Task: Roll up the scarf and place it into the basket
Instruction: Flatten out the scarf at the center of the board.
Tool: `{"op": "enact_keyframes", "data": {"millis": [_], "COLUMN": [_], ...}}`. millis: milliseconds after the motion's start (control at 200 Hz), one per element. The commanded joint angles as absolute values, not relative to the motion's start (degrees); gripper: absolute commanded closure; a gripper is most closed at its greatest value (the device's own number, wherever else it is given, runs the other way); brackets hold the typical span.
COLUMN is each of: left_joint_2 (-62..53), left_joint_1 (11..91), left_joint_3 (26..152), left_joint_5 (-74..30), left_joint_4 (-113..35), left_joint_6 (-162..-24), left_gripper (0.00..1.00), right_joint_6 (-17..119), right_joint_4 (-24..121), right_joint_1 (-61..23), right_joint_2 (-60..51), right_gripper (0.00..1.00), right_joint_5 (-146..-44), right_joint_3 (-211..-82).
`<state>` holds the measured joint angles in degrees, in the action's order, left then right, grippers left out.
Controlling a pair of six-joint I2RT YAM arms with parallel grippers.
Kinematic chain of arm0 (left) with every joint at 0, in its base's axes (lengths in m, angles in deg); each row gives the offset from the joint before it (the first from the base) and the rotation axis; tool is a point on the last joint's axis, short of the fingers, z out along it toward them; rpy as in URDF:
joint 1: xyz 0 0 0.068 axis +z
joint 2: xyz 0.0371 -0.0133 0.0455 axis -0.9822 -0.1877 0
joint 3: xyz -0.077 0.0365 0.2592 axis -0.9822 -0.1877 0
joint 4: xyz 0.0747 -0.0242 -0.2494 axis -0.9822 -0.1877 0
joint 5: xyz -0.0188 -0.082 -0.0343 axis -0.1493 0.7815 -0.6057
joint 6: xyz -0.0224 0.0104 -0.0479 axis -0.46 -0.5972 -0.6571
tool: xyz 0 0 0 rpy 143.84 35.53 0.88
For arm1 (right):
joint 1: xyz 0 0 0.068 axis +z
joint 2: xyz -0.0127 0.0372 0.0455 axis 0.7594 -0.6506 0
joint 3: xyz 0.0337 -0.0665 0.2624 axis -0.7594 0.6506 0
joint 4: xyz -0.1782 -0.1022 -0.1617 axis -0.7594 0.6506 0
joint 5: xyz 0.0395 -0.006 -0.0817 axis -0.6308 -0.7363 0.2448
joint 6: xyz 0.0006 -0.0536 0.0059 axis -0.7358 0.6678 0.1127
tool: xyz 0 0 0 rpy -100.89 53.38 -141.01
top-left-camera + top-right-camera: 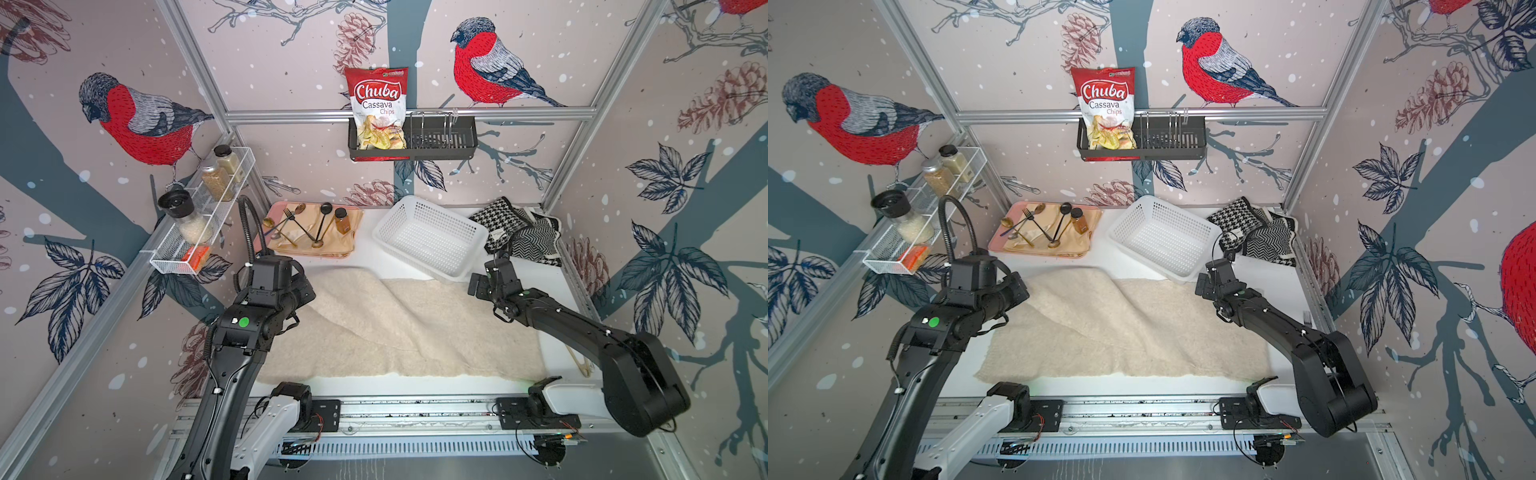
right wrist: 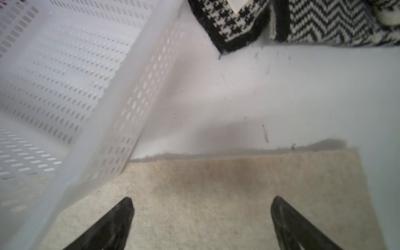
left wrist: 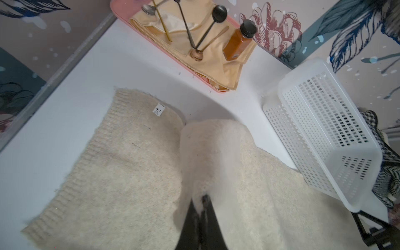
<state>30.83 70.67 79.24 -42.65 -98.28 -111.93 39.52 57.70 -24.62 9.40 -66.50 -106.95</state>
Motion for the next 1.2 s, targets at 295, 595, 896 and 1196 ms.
{"op": "enact_keyframes", "data": {"millis": [295,595,896,1196], "left_joint_2": [35.5,34.7,40.0,28.0], "left_joint_1": [71.3,71.3,71.3,71.4], "left_joint_3": [74.7,74.3,78.4,74.2], "left_joint_5": [-65.6,-67.3,-61.2,-46.0], "left_joint_4": [-115.9,-114.7,-107.8,-90.7], "left_joint_6": [-128.7,-124.5,-130.8,-123.9], "left_gripper": [1.0,1.0,0.02,0.02], "right_joint_6": [28.3,30.0,31.0,28.5], "right_joint_4": [64.9,66.4,68.0,65.8], "right_joint_1": [-30.5,-32.4,-31.1,-26.5], "right_joint_2": [6.4,-1.4,0.5,5.2], "right_gripper": [0.0,0.0,0.0,0.0], "right_joint_5": [-70.4,-70.5,-69.8,-77.6], "right_joint_3": [-104.3,-109.3,-110.8,-109.2]}}
